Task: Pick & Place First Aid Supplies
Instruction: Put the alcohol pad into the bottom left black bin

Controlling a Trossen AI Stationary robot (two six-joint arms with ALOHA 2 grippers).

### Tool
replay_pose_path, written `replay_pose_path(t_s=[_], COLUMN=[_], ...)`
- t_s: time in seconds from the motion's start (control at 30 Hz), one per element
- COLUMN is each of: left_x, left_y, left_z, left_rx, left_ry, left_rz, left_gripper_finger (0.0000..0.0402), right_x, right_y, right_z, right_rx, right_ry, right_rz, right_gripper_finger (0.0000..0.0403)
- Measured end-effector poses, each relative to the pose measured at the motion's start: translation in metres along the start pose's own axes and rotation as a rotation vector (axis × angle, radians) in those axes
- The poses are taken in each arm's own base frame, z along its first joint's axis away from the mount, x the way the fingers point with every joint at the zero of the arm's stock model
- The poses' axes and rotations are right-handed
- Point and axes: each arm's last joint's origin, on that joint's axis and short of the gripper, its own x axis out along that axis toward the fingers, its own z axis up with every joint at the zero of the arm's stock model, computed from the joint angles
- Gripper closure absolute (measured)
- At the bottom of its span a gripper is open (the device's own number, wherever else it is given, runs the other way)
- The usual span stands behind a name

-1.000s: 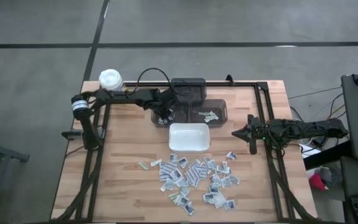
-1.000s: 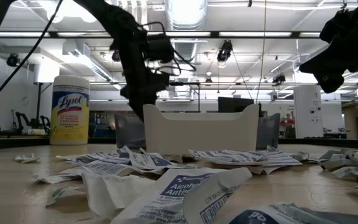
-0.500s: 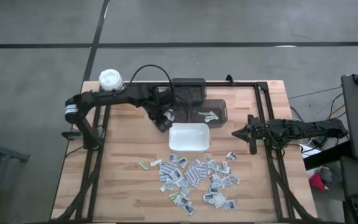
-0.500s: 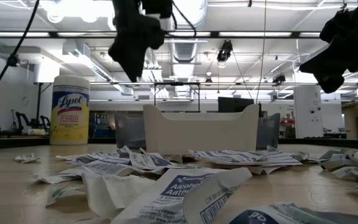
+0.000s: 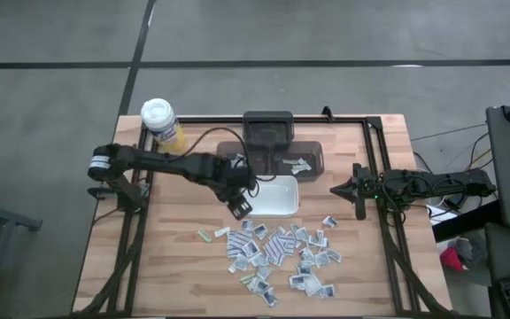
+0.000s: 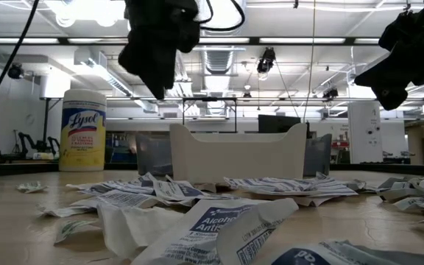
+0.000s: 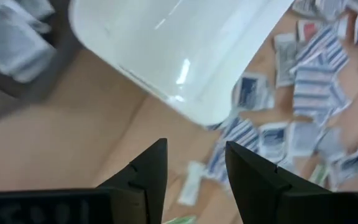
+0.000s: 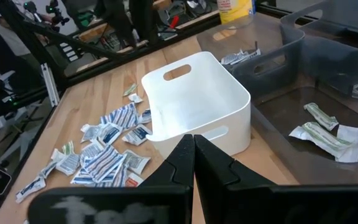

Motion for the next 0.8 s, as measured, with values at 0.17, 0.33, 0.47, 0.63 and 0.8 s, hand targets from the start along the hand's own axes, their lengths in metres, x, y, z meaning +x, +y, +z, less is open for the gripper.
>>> replay_pose_path(t_s=[0.17, 0.33, 0.47, 0.63, 0.8], left_x=[0.018, 0.031, 0.035, 0.038, 0.043], left_y=[-0.009, -0.022, -0.038, -0.054, -0.059], left_z=[-0.009, -0.026, -0.045, -0.068, -0.076], left_rx=[-0.193, -0.286, -0.336, -0.399, -0.459], left_ry=[-0.011, 0.057, 0.087, 0.058, -0.036], left_rz=[-0.08, -0.16, -0.183, -0.166, -0.154], left_gripper_finger=[0.0248, 0.0248, 0.0248, 0.0248, 0.0248], right_x=[0.0, 0.0, 0.0, 0.0, 0.0], right_y=[0.0, 0.0, 0.0, 0.0, 0.0], right_z=[0.0, 0.0, 0.0, 0.0, 0.0], right_rx=[0.0, 0.001, 0.0, 0.0, 0.0], right_ry=[0.0, 0.001, 0.001, 0.001, 0.001], right_rz=[0.0, 0.0, 0.0, 0.0, 0.0], right_gripper_finger=[0.0394, 0.0394, 0.0394, 0.0394, 0.0394])
